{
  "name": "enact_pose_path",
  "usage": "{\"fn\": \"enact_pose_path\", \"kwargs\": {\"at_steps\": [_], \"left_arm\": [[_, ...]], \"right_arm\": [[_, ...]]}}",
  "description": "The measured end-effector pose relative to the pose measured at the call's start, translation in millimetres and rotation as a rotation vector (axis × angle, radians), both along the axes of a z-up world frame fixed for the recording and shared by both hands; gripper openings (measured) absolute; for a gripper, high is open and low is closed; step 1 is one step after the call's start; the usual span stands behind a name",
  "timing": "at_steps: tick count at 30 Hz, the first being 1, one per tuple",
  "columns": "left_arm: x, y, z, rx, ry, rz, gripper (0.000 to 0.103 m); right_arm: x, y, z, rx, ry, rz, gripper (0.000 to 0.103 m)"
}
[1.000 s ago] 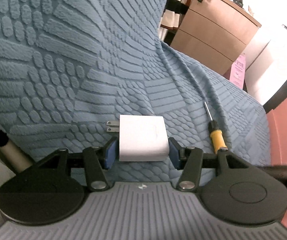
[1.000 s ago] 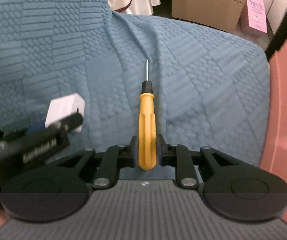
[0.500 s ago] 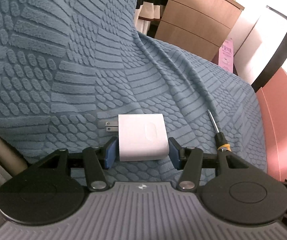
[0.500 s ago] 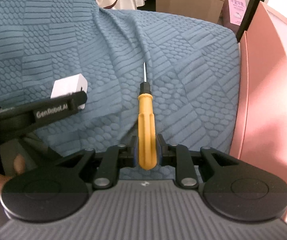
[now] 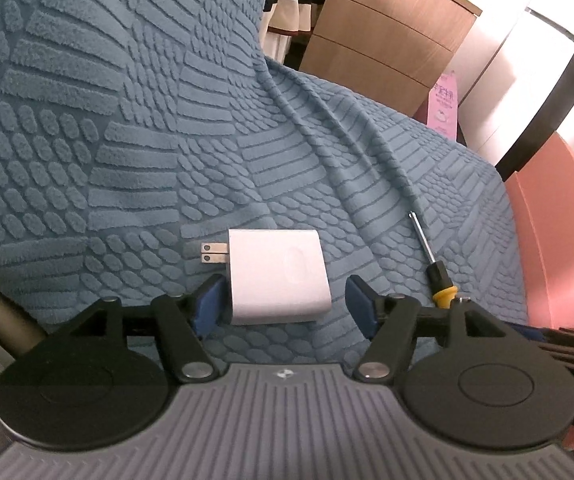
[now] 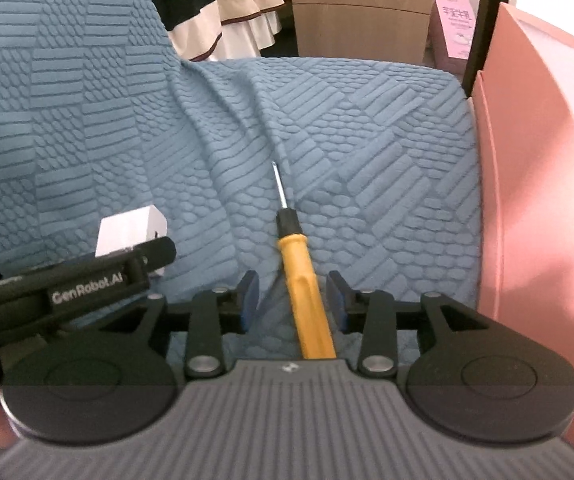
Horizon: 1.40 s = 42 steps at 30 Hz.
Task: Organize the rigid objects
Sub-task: 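Lift the charger plug with the left gripper while the right gripper carries the screwdriver toward the box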
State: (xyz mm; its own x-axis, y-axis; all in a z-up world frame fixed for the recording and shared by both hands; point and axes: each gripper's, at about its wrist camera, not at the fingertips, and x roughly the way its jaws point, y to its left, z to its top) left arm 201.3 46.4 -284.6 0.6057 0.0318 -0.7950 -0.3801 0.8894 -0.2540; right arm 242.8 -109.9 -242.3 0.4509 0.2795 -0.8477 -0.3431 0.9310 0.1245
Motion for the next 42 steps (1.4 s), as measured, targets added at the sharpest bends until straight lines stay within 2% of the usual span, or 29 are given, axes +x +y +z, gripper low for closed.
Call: {"fn": "enact_pose_path", "kwargs": {"at_steps": [8, 9, 10, 16, 18, 22, 26, 32, 35, 42], "left_arm": [[8.9, -0.7, -2.8, 0.074, -0.005, -0.009, 0.071], [10.2, -0.2, -3.1, 0.080, -0.005, -0.010, 0.071], [11.7, 0.7, -3.3, 0.085, -0.005, -0.010, 0.071], [15.9, 6.4, -4.4, 0.102, -0.016, -0.006, 0.063], [15.8, 8.8, -4.1, 0.095, -0.018, -0.008, 0.060], [13.7, 9.2, -2.8, 0.085, -0.012, -0.012, 0.059], [9.8, 8.0, 0.9, 0.041, -0.014, -0.020, 0.059], [8.1, -2.7, 11.8, 0.045, -0.033, -0.047, 0.059], [3.5, 0.7, 20.8, 0.002, -0.045, -0.031, 0.059], [-10.5, -3.6, 57.7, -0.039, -0.092, -0.042, 0.059]], "right_arm": [[-2.2, 11.9, -12.0, -0.073, -0.056, 0.016, 0.037], [-2.0, 13.5, -12.0, -0.083, -0.062, 0.012, 0.033], [-1.3, 14.9, -11.7, -0.087, -0.066, 0.012, 0.024], [1.5, 11.7, -7.5, -0.072, -0.046, 0.006, 0.022], [-0.3, 8.0, -5.9, -0.067, -0.039, -0.002, 0.022], [-3.7, -2.7, -4.3, -0.042, -0.017, -0.028, 0.022], [-7.3, -12.9, 2.8, -0.024, -0.014, -0.046, 0.022], [-11.7, -23.4, 20.3, -0.010, -0.031, -0.058, 0.022], [-15.3, -26.8, 32.9, -0.002, -0.048, -0.054, 0.022], [-20.8, -31.5, 57.4, 0.032, -0.054, -0.055, 0.022]]}}
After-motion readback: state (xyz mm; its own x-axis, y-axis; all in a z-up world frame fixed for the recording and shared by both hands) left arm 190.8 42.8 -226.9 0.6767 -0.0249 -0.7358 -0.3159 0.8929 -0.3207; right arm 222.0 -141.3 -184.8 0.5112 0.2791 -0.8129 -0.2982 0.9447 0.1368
